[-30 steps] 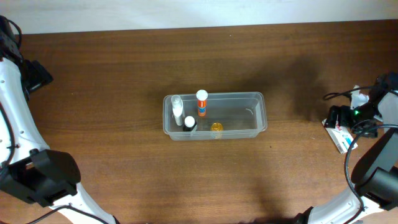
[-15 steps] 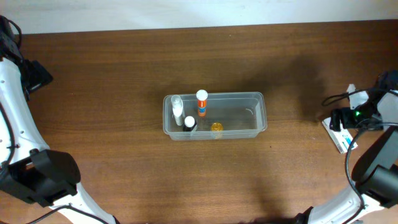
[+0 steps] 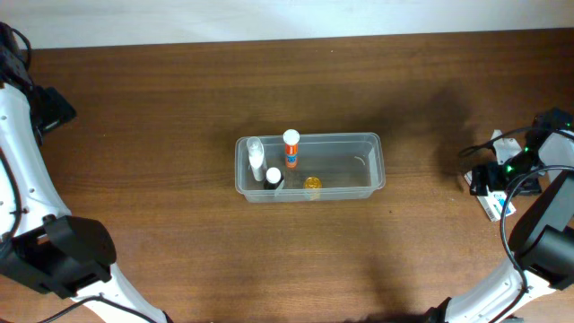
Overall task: Pack container
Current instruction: 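Close right gripper around the Panadol box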
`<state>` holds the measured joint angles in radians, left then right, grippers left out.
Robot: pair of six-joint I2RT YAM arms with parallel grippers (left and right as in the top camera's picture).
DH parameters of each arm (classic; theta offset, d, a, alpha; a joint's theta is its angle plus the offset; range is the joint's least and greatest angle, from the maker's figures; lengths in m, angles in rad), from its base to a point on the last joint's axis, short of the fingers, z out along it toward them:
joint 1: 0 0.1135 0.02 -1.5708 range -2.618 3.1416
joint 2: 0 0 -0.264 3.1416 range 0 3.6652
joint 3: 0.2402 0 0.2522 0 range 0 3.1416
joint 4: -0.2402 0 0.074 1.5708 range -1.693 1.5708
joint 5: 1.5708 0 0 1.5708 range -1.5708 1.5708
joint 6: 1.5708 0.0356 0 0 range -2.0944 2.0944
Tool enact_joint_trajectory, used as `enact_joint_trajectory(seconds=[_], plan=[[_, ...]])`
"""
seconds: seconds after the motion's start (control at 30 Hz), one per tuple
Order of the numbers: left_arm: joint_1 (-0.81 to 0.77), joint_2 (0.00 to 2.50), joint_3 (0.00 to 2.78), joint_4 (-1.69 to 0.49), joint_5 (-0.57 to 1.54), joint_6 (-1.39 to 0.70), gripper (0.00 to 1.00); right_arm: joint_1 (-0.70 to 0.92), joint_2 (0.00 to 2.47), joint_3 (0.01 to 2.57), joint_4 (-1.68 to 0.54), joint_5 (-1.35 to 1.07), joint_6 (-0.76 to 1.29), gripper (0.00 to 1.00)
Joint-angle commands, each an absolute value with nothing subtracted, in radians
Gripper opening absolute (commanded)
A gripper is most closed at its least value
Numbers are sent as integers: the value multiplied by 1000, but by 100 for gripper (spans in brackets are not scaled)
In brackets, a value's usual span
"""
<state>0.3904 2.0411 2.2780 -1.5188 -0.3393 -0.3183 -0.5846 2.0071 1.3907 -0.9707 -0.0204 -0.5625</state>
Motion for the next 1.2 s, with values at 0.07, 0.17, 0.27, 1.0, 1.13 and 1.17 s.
enact_joint_trajectory(seconds=[0.07,0.17,0.27,1.0,1.13,1.17], plan=[[396,2046,2294,-1520,-332,-321,99,-583,2019,1390,-989,-34,-569,84],[396,2046,2294,-1520,-332,-321,99,-583,2019,1390,-994,-45,-568,80],[396,2046,2294,-1520,-332,-321,99,-583,2019,1390,-1001,-56,-539,76],[396,2046,2294,-1519,-332,-321,100,-583,2019,1391,-987,-44,-547,98],[396,2046,2294,-1519,-332,-321,99,-583,2019,1391,-984,-44,-642,85],[396,2046,2294,-1520,-332,-321,99,-583,2019,1391,-983,-44,-663,82]])
